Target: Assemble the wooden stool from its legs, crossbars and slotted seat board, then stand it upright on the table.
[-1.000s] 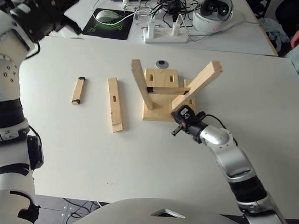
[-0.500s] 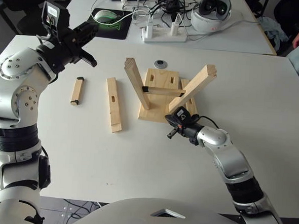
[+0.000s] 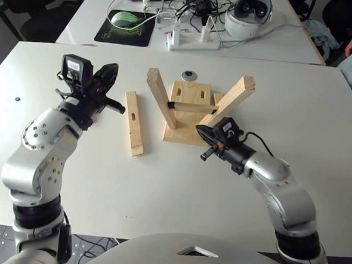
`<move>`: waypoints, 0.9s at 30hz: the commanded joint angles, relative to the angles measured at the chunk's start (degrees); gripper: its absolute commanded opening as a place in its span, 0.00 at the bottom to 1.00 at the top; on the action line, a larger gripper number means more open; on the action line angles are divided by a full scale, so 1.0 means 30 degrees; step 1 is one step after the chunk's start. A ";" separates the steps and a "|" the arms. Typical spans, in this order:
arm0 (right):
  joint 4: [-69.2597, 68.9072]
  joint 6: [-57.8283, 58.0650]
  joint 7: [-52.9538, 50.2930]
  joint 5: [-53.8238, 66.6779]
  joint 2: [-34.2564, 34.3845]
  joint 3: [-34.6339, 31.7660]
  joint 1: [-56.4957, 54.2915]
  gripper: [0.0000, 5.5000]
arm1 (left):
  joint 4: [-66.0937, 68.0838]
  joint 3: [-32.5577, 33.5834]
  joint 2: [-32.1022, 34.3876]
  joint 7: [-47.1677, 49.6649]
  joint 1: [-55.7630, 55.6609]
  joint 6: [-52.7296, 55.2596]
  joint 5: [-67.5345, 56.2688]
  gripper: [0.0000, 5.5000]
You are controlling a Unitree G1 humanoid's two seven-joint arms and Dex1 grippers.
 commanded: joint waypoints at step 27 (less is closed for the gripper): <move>-0.1835 0.1021 -0.9788 -0.2688 0.4484 -0.5287 -0.1479 0.00 | -0.1606 -0.1726 -0.2719 0.3890 -0.0351 0.0947 0.2993 0.00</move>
